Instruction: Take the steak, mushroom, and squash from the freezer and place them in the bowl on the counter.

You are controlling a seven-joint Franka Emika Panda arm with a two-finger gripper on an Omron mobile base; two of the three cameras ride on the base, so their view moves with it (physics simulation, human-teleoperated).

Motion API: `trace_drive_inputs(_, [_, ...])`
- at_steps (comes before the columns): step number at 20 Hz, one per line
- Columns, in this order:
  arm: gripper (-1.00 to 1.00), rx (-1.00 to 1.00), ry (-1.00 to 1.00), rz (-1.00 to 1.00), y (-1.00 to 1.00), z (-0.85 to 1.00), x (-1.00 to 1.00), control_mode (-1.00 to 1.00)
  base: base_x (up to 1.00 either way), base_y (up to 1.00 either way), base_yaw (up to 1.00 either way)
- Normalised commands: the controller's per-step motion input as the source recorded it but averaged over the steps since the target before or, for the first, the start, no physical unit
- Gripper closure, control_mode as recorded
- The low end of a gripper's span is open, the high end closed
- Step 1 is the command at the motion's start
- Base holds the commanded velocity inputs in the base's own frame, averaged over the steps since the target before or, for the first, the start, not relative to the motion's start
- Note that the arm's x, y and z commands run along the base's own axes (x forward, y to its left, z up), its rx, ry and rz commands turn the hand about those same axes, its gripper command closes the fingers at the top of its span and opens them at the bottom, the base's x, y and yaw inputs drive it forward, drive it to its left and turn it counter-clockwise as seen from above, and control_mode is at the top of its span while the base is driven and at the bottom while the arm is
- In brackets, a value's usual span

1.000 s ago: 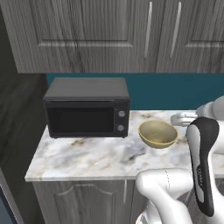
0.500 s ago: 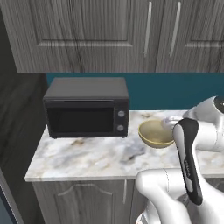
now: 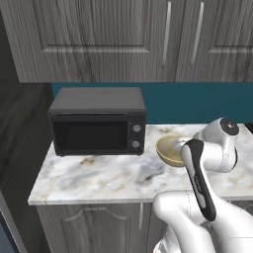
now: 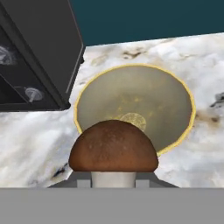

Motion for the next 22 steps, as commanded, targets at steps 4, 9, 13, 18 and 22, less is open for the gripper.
trace_drive_inputs(4, [1.0,0.0,0.08,0.0,0.0,-0.41,0.52,-1.0,0.0,0.0,0.0])
trace_drive_inputs(9, [1.0,0.0,0.05,0.0,-0.01,-0.36,0.41,-1.0,0.0,0.0,0.0])
trace_drive_inputs(13, [1.0,0.0,0.0,0.0,0.0,-0.24,0.28,-1.0,0.0,0.0,0.0])
trace_drive_inputs(18, [1.0,0.0,0.0,0.0,-0.04,-0.23,0.35,-1.0,0.0,0.0,0.0])
trace_drive_inputs(22, [1.0,0.0,0.02,0.0,-0.14,-0.18,0.18,-1.0,0.0,0.0,0.0])
